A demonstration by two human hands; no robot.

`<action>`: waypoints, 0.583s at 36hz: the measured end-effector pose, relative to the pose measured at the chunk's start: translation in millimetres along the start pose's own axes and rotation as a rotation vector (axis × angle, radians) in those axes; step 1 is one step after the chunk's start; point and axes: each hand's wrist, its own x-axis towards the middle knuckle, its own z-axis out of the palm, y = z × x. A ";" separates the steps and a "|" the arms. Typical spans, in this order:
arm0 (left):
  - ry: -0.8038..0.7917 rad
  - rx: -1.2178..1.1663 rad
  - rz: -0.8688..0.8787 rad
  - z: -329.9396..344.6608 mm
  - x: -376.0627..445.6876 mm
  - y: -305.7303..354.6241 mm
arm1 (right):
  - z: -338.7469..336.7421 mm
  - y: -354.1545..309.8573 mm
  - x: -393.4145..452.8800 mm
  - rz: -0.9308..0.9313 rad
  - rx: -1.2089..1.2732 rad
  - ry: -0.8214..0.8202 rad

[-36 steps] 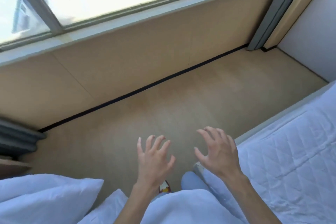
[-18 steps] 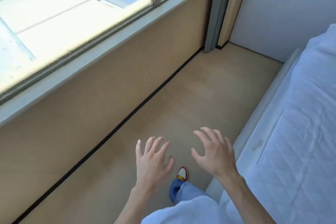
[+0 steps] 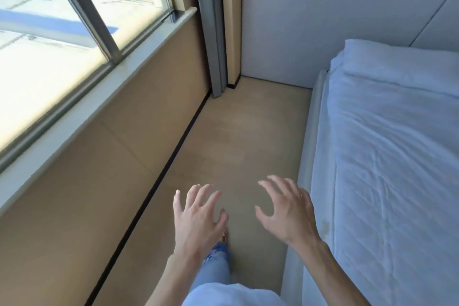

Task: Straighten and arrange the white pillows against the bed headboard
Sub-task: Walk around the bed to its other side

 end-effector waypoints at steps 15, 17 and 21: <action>-0.079 -0.077 0.260 32.8 315.0 29.3 | -18.2 49.4 256.0 0.220 -0.010 0.059; -0.106 -0.080 0.304 34.6 353.4 40.7 | -26.3 57.9 285.9 0.250 -0.018 0.077; -0.151 -0.099 0.387 42.6 413.9 60.3 | -39.2 78.9 335.9 0.343 -0.020 0.090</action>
